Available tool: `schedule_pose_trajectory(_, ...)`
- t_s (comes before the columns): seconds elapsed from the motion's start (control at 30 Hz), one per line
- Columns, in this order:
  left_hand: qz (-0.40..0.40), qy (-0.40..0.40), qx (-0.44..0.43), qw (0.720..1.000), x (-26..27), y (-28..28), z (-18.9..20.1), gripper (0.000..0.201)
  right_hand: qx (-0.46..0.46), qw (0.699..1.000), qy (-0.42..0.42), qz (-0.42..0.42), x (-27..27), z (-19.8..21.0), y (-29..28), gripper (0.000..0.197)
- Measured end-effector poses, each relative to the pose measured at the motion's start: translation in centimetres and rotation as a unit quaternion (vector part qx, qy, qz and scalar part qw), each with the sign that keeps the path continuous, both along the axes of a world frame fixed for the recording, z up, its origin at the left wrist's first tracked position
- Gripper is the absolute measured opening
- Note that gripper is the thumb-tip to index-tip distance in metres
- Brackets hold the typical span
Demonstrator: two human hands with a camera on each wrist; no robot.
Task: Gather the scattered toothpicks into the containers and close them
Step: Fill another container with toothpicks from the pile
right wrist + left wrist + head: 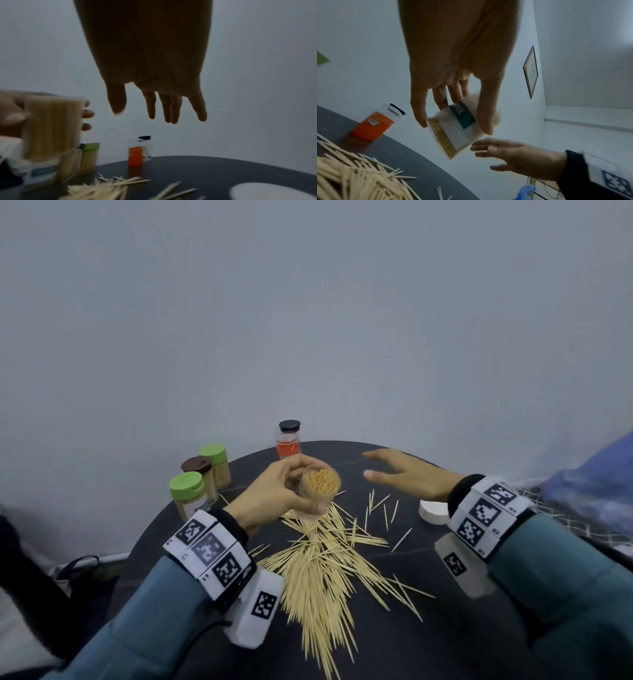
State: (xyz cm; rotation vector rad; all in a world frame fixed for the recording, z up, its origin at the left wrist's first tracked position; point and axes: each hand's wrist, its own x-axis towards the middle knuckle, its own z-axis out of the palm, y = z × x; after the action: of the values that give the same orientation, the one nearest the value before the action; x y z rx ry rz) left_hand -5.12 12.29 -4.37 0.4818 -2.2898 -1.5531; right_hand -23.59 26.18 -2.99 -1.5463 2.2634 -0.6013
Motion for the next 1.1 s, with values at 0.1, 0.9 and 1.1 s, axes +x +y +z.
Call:
schedule_pose_trajectory(0.1,0.005,0.005,-0.001,1.000,-1.4,1.0,0.1,0.061,0.129,0.987,0.081,-0.045,-3.2,-1.3,1.2,0.065)
schedule_pose_trajectory(0.9,0.008,0.046,0.001,0.999,-2.8,3.6,0.4,0.051,-0.073,0.993,0.045,-0.079,-3.9,-1.7,2.4,0.025)
schedule_pose_trajectory(1.1,0.021,0.033,-0.015,0.999,-0.6,2.7,0.0,0.052,-0.230,0.968,-0.101,0.002,1.7,0.7,2.2,0.030)
